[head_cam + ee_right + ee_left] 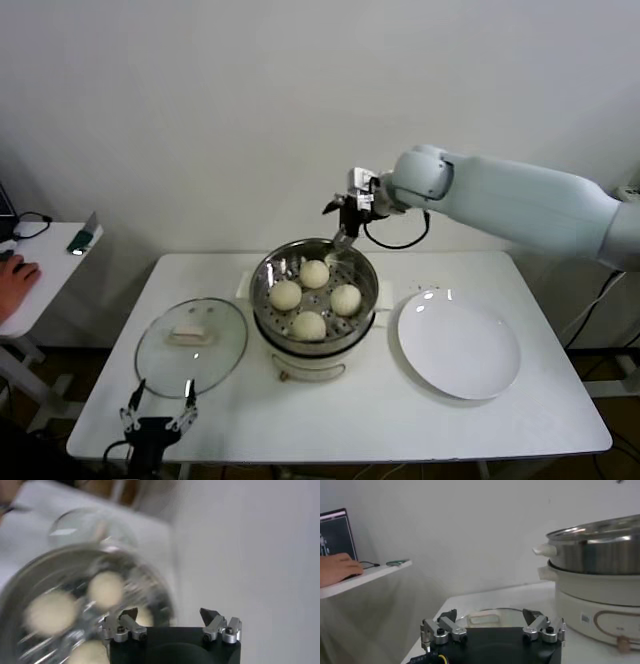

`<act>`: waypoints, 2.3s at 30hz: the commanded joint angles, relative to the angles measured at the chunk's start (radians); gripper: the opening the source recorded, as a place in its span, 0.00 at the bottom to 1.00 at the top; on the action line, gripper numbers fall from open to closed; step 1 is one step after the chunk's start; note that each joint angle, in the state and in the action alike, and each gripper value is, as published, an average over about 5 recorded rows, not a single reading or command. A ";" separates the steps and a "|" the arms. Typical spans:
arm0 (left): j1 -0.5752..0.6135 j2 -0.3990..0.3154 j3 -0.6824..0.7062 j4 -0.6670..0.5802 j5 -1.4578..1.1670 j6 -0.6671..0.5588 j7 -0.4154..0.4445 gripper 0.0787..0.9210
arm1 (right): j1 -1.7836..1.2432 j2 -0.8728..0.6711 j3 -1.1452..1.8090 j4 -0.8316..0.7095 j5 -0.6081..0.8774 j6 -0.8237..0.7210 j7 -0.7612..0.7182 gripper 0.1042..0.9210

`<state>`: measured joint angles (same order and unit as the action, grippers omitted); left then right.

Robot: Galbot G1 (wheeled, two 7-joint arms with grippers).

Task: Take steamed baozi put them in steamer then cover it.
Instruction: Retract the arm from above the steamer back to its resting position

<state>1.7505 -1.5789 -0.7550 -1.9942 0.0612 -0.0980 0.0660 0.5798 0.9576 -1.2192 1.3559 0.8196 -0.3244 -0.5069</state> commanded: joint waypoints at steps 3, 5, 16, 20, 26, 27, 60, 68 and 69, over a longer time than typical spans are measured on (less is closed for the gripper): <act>-0.043 0.014 -0.008 -0.022 -0.009 0.021 0.004 0.88 | -0.630 -0.329 0.751 0.257 0.028 0.063 0.477 0.88; -0.054 0.016 -0.009 -0.023 -0.006 0.019 0.014 0.88 | -0.785 -0.357 0.889 0.285 0.004 0.084 0.485 0.88; -0.099 0.027 -0.019 -0.042 0.052 0.051 0.047 0.88 | -1.687 -0.310 1.696 0.420 -0.146 0.249 0.408 0.88; -0.112 0.039 -0.020 -0.037 0.057 0.046 0.043 0.88 | -1.877 -0.201 1.848 0.451 -0.188 0.329 0.385 0.88; -0.123 0.055 -0.018 -0.030 0.103 0.022 0.016 0.88 | -2.074 -0.040 1.920 0.467 -0.250 0.464 0.366 0.88; -0.124 0.058 -0.019 -0.032 0.110 0.019 0.013 0.88 | -2.097 -0.014 1.920 0.464 -0.258 0.488 0.362 0.88; -0.250 0.192 0.030 0.361 1.414 0.060 -0.322 0.88 | -2.242 0.241 1.857 0.384 -0.338 0.684 0.317 0.88; -0.327 0.177 0.054 0.436 1.447 0.080 -0.345 0.88 | -2.246 0.249 1.854 0.367 -0.345 0.696 0.319 0.88; -0.339 0.176 0.057 0.448 1.452 0.081 -0.346 0.88 | -2.247 0.250 1.854 0.368 -0.345 0.697 0.319 0.88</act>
<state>1.5111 -1.3988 -0.7197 -1.7116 1.3193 -0.0447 -0.2280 -1.6488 1.1897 0.6307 1.7302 0.4837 0.3559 -0.1872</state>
